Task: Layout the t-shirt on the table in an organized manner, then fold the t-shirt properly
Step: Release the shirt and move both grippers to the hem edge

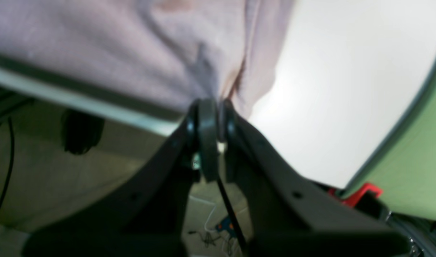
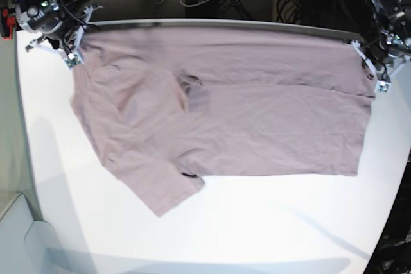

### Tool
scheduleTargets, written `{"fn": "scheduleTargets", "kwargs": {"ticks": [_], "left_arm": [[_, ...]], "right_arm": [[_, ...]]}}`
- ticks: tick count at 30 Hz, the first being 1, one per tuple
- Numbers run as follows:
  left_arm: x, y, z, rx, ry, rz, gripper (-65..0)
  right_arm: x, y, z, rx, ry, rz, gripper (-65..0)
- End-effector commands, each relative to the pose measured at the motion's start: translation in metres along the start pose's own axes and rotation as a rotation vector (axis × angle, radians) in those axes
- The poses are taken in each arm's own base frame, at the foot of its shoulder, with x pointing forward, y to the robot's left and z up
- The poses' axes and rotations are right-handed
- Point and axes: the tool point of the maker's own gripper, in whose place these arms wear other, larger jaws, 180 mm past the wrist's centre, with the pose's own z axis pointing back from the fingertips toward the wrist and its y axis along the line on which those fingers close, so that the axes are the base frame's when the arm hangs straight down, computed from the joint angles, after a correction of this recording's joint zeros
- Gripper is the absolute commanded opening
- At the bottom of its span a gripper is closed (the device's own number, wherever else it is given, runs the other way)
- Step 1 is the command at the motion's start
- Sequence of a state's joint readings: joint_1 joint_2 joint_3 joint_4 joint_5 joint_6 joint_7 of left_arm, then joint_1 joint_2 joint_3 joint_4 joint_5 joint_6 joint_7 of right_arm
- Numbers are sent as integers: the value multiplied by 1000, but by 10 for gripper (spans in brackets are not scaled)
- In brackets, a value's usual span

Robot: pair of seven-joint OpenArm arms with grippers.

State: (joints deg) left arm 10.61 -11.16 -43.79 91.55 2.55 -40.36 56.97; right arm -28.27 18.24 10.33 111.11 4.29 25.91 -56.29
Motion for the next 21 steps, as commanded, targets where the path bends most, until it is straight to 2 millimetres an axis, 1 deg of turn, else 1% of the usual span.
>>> {"fn": "scheduleTargets", "kwargs": {"ticks": [1,3,8,10,11,14,15,16,19,21], "left_arm": [[2,19,7,51,-5,6,-650],[1,23,8,60,-8,18,-650],[-1,24,9,64,-2,20,-644],[-1,23,8,61,-2,20,-605],[-1,23,8,61,-2,20,-566],[-6,20,3,46,15,24,-457],[-8,19,2,42,19,26,-435],[-8,19,2,40,21,28,-427],[-9,20,2,41,22,32,-433],[-9,20,2,41,22,32,-431]], "right_arm": [[4,-10,4,-32,-13,11,-615],[4,-9,4,-31,-14,10,-569],[0,-7,5,-26,-6,13,-458],[0,-7,5,-26,-6,13,-427],[0,-7,5,-26,-6,13,-416],[1,-7,5,-26,-7,13,-402],[1,-7,5,-26,-7,13,-402],[1,-7,5,-26,-7,13,-402],[0,-8,5,-30,-3,10,-402],[-2,-16,7,-50,-1,-11,-405]]}}
